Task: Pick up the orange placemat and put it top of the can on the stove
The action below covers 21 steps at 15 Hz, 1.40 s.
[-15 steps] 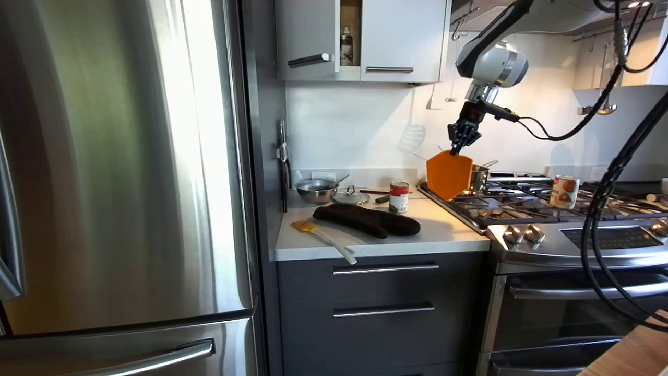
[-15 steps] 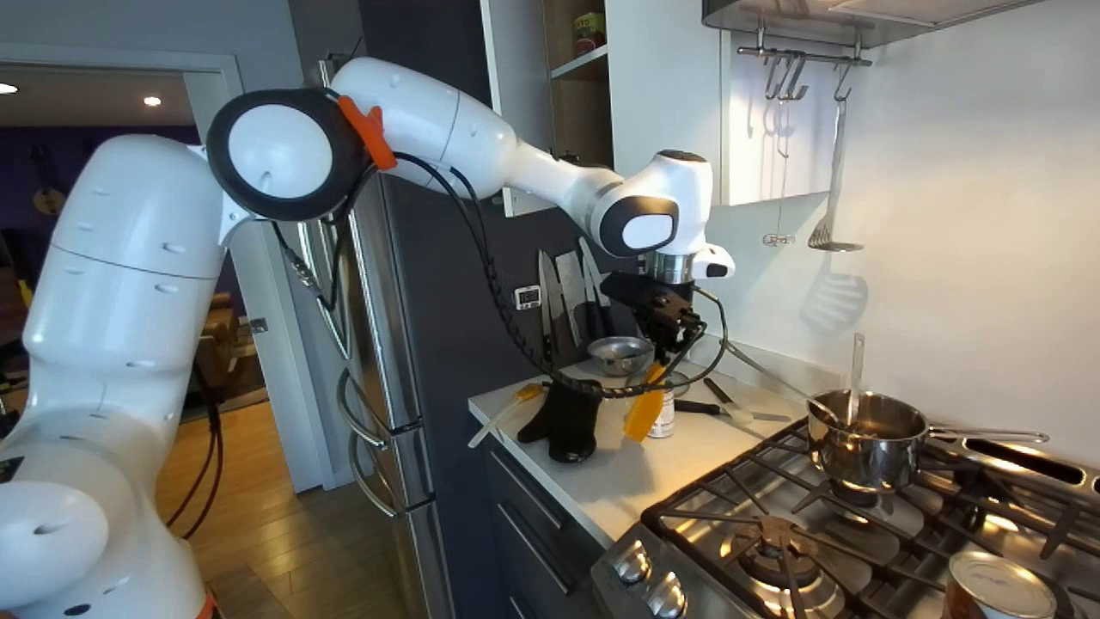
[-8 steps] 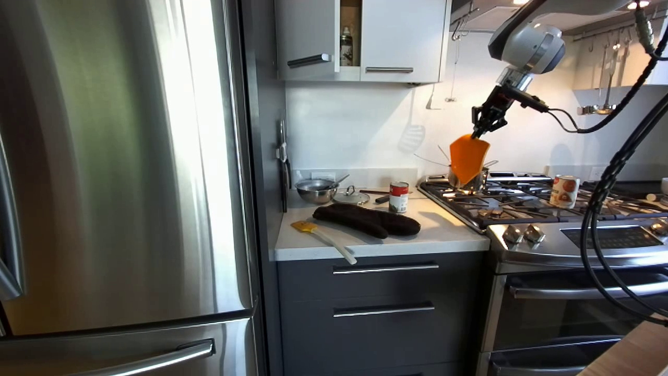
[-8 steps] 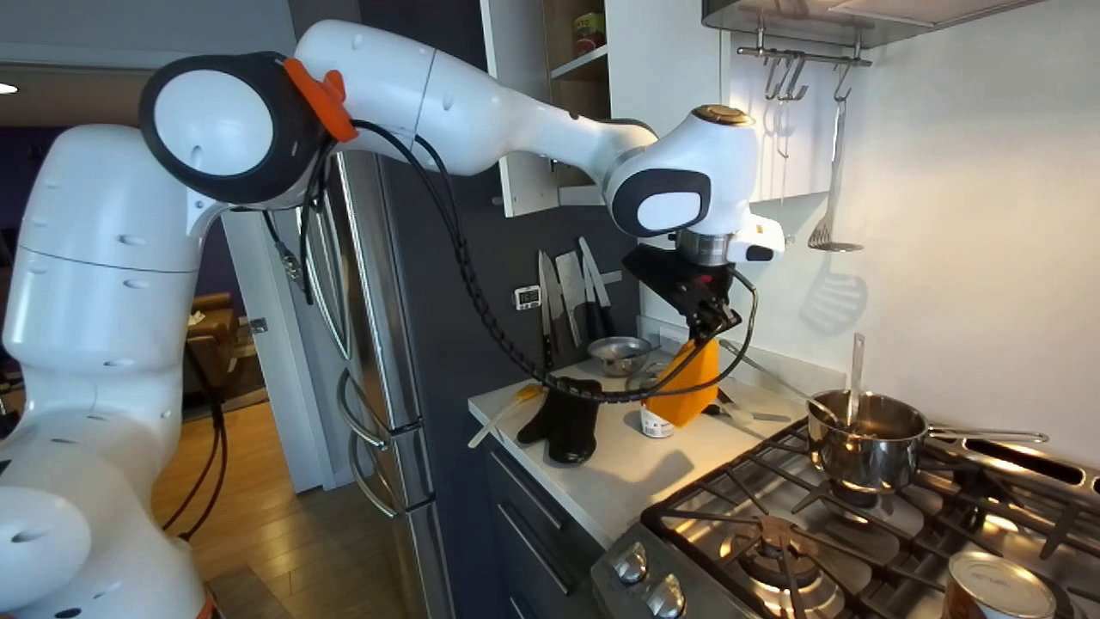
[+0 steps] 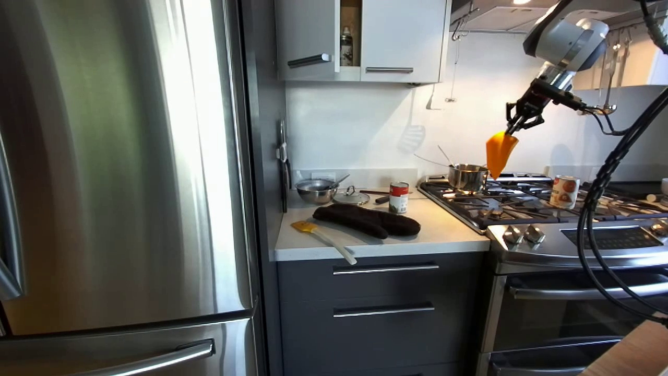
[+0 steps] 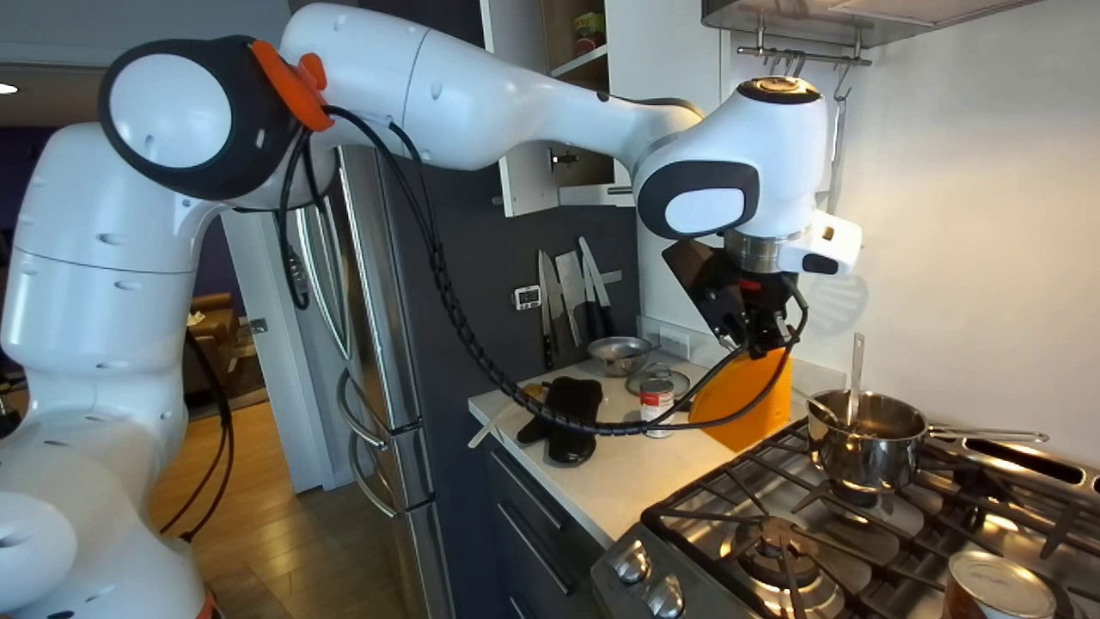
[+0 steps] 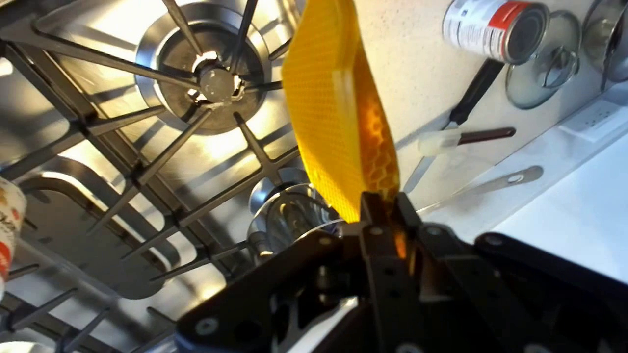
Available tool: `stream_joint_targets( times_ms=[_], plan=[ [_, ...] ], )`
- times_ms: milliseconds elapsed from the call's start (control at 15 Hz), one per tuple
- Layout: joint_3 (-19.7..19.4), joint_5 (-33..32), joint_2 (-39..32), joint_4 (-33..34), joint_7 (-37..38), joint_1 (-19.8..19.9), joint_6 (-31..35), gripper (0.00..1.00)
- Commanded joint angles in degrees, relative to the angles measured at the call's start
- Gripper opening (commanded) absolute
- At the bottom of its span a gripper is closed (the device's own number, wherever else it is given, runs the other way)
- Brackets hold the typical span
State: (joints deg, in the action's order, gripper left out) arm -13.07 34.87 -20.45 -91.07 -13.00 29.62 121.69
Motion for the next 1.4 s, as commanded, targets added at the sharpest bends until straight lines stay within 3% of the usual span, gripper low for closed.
stream_joint_targets(
  times_ms=[0,600,667,1067,1133,1333],
  plan=[
    [-1.83,4.22,0.02,-0.95,4.65,1.99,2.45,0.02],
    [-3.22,16.8,-1.29,-1.76,8.81,6.43,8.6,0.02],
    [-3.58,13.75,-1.41,-0.52,8.45,5.76,6.54,0.08],
    [-3.56,15.32,-1.85,-0.54,8.64,6.21,7.3,0.08],
    [-3.56,15.34,-1.85,-0.54,8.66,6.21,7.31,0.02],
    [-3.99,14.87,-3.13,0.99,9.97,6.56,6.79,0.02]
  ],
)
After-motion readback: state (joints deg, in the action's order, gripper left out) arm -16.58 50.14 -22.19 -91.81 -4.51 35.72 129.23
